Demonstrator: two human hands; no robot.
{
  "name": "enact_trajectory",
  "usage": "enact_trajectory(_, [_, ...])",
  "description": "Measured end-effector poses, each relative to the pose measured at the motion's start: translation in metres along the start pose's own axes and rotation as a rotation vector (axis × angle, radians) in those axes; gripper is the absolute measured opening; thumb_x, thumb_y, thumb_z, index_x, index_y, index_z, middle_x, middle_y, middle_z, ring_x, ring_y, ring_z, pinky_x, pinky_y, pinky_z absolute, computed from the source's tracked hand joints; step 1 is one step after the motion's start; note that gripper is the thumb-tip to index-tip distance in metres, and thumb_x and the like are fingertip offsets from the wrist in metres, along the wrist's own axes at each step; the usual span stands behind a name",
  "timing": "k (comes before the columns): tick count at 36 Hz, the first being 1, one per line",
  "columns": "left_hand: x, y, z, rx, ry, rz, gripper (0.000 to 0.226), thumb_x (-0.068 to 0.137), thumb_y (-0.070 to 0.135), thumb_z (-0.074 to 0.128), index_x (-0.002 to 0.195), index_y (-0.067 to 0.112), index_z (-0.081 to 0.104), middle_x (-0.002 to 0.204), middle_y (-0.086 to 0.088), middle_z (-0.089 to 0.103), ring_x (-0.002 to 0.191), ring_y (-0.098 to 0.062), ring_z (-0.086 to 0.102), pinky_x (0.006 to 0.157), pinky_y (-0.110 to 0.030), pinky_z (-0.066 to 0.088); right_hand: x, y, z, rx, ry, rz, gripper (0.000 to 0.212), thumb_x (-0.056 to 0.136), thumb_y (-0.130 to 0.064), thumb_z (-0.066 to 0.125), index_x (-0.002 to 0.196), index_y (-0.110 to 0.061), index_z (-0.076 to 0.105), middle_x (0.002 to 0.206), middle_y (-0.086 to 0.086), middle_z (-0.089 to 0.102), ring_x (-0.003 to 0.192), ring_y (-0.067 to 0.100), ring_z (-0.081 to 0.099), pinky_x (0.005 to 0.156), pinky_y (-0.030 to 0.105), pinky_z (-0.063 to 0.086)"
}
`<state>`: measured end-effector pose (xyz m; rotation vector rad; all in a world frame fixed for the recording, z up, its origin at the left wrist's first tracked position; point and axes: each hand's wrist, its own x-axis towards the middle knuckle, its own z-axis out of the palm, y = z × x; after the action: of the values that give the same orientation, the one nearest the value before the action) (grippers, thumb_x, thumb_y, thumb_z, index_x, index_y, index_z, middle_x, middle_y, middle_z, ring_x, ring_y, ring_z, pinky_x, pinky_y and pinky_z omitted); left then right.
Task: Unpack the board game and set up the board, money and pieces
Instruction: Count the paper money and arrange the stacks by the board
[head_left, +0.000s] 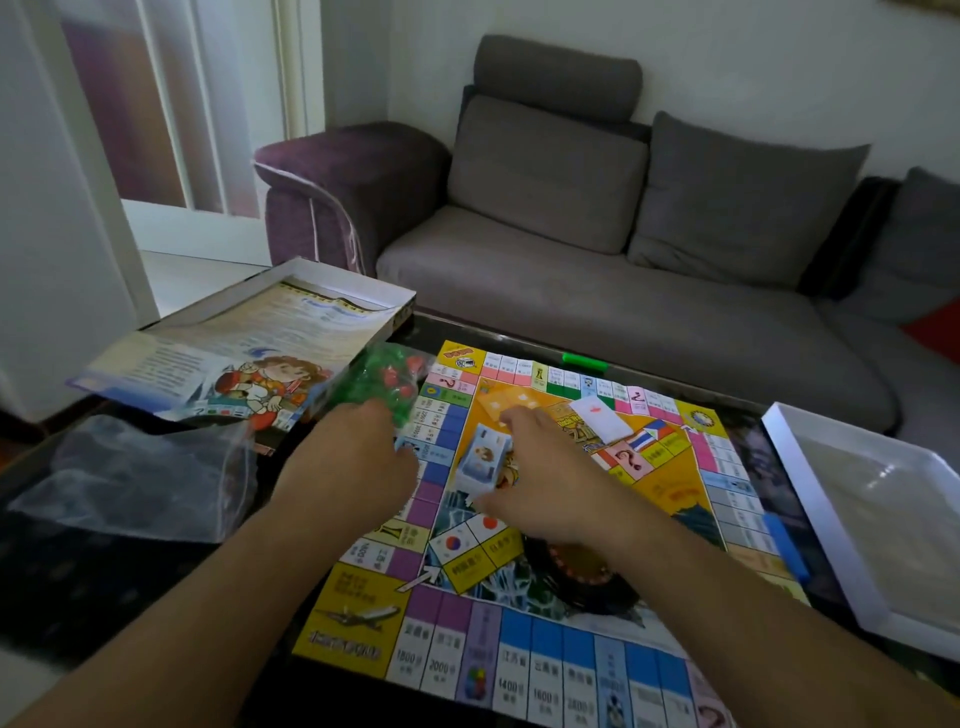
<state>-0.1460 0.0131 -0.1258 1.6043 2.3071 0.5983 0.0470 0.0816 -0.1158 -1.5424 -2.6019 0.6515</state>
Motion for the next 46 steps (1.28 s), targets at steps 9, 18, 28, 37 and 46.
enact_trajectory(9, [0.008, 0.004, -0.003, -0.142, -0.024, 0.055, 0.01, 0.098, 0.031, 0.062, 0.103, 0.022, 0.06, 0.093, 0.004, 0.065, 0.077, -0.008, 0.06, 0.066, -0.027, 0.048, 0.073, 0.001, 0.016, -0.21, -0.164, 0.067, 0.094, 0.076, -0.049, 0.09, 0.147, -0.017, 0.038, 0.137, 0.004, 0.048, 0.127, 0.024, 0.051, 0.088, 0.037, 0.049])
enact_trajectory(18, [0.015, -0.005, -0.002, -0.161, -0.077, 0.054, 0.014, 0.099, 0.029, 0.061, 0.106, 0.017, 0.063, 0.095, 0.001, 0.065, 0.081, -0.013, 0.063, 0.064, -0.024, 0.05, 0.082, -0.002, 0.017, -0.317, -0.225, 0.074, 0.087, 0.074, -0.05, 0.091, 0.137, -0.014, 0.045, 0.119, 0.003, 0.042, 0.114, 0.022, 0.045, 0.083, 0.037, 0.048])
enact_trajectory(28, [0.014, -0.004, 0.004, -0.194, -0.129, 0.039, 0.007, 0.099, 0.029, 0.062, 0.096, 0.022, 0.062, 0.093, 0.002, 0.068, 0.08, -0.011, 0.065, 0.066, -0.026, 0.056, 0.088, -0.004, 0.019, -0.238, -0.239, 0.115, 0.139, 0.07, -0.045, 0.096, 0.164, -0.016, -0.001, 0.163, 0.015, 0.02, 0.145, 0.037, 0.039, 0.106, 0.051, 0.051])
enact_trajectory(37, [0.018, 0.004, 0.013, -0.288, -0.173, 0.023, 0.009, 0.098, 0.026, 0.064, 0.091, 0.023, 0.069, 0.088, 0.002, 0.073, 0.082, -0.015, 0.07, 0.074, -0.034, 0.061, 0.081, 0.004, 0.021, -0.046, -0.14, -0.002, 0.122, 0.077, -0.026, 0.093, 0.162, -0.017, 0.005, 0.157, 0.006, 0.019, 0.12, 0.024, 0.048, 0.064, 0.025, 0.048])
enact_trajectory(46, [0.012, 0.006, 0.006, -0.76, -0.367, -0.117, 0.023, 0.095, 0.036, 0.071, 0.106, 0.016, 0.073, 0.104, -0.005, 0.076, 0.099, -0.02, 0.073, 0.097, -0.048, 0.058, 0.049, -0.002, -0.007, 0.069, -0.11, -0.074, 0.107, 0.075, -0.033, 0.094, 0.153, -0.022, 0.02, 0.142, 0.002, 0.032, 0.121, 0.021, 0.05, 0.07, 0.026, 0.053])
